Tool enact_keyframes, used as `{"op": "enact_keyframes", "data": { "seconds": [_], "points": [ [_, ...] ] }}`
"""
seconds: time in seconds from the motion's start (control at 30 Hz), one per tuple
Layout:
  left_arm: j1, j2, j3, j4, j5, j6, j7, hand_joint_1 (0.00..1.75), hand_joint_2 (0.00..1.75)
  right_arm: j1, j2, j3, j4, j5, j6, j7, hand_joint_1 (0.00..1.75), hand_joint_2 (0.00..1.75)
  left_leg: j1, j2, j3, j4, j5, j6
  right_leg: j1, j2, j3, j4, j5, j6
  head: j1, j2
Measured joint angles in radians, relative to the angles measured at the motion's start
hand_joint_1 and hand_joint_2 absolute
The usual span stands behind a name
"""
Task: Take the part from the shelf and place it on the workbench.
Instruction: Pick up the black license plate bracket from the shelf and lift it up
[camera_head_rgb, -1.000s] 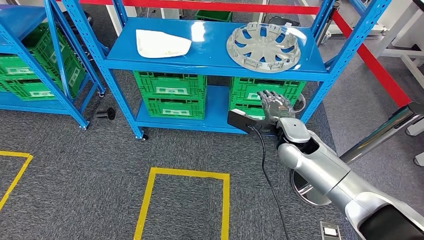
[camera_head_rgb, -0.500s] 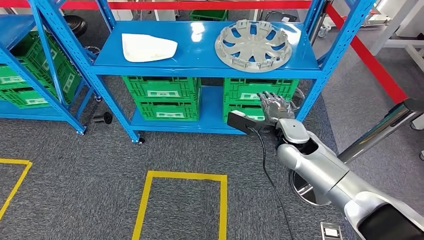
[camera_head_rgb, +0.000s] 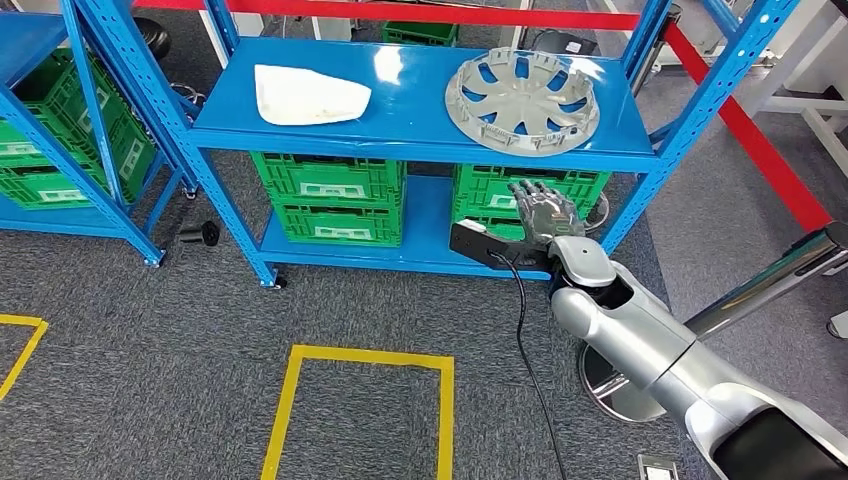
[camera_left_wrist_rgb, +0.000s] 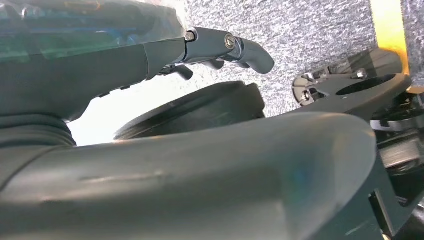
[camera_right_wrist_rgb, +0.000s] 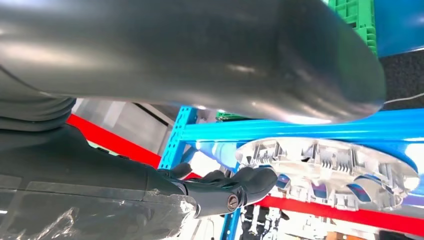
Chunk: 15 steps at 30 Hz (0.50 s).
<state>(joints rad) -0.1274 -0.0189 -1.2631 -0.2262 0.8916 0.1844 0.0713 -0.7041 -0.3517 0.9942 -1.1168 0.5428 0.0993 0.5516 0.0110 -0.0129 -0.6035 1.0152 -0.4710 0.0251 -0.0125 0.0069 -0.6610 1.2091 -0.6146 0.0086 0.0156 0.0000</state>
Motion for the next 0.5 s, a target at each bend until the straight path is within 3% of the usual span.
{"op": "enact_keyframes", "data": {
  "seconds": [0.03,0.07,0.1,0.17,0.2,0.23,0.3,0.4,0.43,0.5],
  "points": [
    [0.001,0.000,0.000,0.000,0.000,0.000,0.000,0.00,0.00,0.004,0.000,0.001,0.000,0.000,0.000,0.000,0.00,0.00,0.000,0.000,0.002,0.001,-0.003,0.001,-0.001,0.000,-0.034,0.050,-0.008,0.002,0.004,0.000],
    [0.003,0.000,0.000,0.000,0.000,0.000,0.000,0.00,0.00,0.009,0.000,0.001,0.001,0.000,0.000,0.000,0.00,0.00,0.000,0.000,0.006,0.001,-0.007,0.001,-0.001,0.000,-0.055,0.071,0.002,0.003,0.007,0.000],
    [0.003,0.000,0.000,0.000,0.000,0.000,0.000,0.00,0.00,0.011,0.000,0.001,0.001,0.001,0.000,0.000,0.00,0.00,-0.001,0.000,0.011,0.002,-0.011,0.000,-0.001,0.000,-0.059,0.058,0.031,0.003,0.010,0.000],
    [0.004,0.000,0.000,0.000,0.000,0.000,0.000,0.00,0.00,0.012,0.000,0.000,0.002,0.001,0.000,0.000,0.00,0.00,-0.001,0.000,0.025,0.004,-0.023,-0.005,0.000,-0.001,-0.025,-0.050,0.118,-0.002,0.016,0.000],
    [0.003,0.000,0.000,0.000,0.000,0.000,0.000,0.00,0.00,0.010,0.000,0.000,0.002,0.002,0.001,0.000,0.00,0.00,-0.002,0.000,0.030,0.005,-0.027,-0.008,0.002,-0.002,-0.004,-0.104,0.148,-0.005,0.018,0.000],
    [0.002,0.000,0.000,0.000,0.000,0.000,0.000,0.00,0.00,0.008,0.000,0.000,0.002,0.002,0.002,0.000,0.00,0.00,-0.003,0.000,0.032,0.006,-0.031,-0.013,0.004,-0.002,0.013,-0.145,0.160,-0.010,0.020,0.000],
    [0.001,0.000,0.000,0.000,0.000,0.000,0.000,0.00,0.00,0.005,0.000,-0.001,0.001,0.003,0.003,0.000,0.00,0.00,-0.005,0.001,0.031,0.006,-0.033,-0.023,0.008,0.000,0.025,-0.171,0.150,-0.019,0.020,0.000],
    [0.000,0.000,-0.001,0.000,0.000,-0.001,0.000,0.00,0.00,0.003,-0.001,-0.002,0.001,0.006,0.004,0.001,0.00,0.00,-0.005,0.002,0.026,0.021,-0.049,-0.039,0.001,0.001,0.038,-0.187,0.144,-0.035,0.013,0.000],
    [0.000,0.000,-0.001,0.000,0.000,-0.001,-0.001,0.00,0.00,0.001,-0.001,-0.002,0.000,0.007,0.004,0.001,0.00,0.00,-0.004,0.002,0.012,0.055,-0.067,-0.044,-0.003,0.000,0.045,-0.191,0.143,-0.040,0.009,0.000],
    [0.000,0.000,-0.001,0.000,0.000,-0.001,-0.001,0.00,0.00,0.001,-0.001,-0.001,0.000,0.009,0.004,0.001,0.00,0.00,0.000,0.003,-0.045,0.175,-0.116,-0.053,-0.004,-0.001,0.056,-0.193,0.136,-0.047,-0.003,0.000]
  ]
}}
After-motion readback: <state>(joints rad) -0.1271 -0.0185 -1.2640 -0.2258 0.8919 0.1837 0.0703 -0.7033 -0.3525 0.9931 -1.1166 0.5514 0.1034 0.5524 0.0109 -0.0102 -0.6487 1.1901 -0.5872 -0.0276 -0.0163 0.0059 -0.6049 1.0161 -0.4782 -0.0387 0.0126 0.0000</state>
